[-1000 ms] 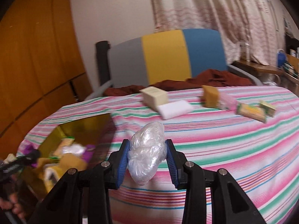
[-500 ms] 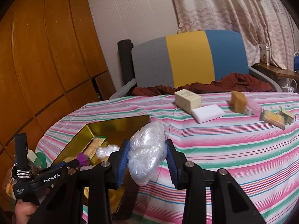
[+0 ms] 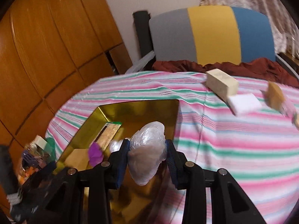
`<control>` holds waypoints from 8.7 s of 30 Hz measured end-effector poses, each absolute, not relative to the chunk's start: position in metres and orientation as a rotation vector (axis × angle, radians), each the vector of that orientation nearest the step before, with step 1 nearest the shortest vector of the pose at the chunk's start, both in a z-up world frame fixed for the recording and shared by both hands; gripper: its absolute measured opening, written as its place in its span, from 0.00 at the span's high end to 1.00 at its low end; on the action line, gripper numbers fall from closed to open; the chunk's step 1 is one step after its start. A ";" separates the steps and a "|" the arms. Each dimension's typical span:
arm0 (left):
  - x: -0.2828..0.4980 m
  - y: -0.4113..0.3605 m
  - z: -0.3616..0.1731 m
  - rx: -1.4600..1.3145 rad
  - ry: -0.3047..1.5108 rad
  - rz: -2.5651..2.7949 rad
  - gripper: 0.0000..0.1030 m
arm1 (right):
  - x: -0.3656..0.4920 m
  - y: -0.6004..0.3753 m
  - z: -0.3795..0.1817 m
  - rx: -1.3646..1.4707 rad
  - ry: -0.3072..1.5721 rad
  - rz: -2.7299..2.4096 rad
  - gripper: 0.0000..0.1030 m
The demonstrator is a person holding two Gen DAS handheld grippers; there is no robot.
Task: Organize objects
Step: 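Carry the purple packet into the tray with the left tool while the right tool drops the plastic bundle in, then reach the right tool to the pile and grasp the WEIDAN cracker packet, then grasp the white rectangular block with the left tool, then place the white block in the tray with the left tool while the right tool drops the WEIDAN packet in, then withdraw both open tools from the tray toward the remaining items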
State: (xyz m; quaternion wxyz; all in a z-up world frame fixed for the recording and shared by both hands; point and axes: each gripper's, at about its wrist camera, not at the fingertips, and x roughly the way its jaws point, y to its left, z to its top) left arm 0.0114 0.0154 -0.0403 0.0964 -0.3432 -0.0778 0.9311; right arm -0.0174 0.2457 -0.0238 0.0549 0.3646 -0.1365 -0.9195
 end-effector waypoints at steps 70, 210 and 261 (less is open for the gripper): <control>0.075 0.240 -0.044 -1.070 0.212 2.157 0.00 | -0.002 0.636 -0.080 1.603 -0.415 -3.142 0.49; -0.153 0.093 -0.069 -1.451 -0.325 2.350 0.41 | 0.082 0.304 -0.045 0.978 -0.496 -3.046 0.52; -0.049 -0.015 0.010 -1.171 -0.317 2.769 0.00 | 0.007 0.185 -0.018 1.032 -0.386 -2.461 0.49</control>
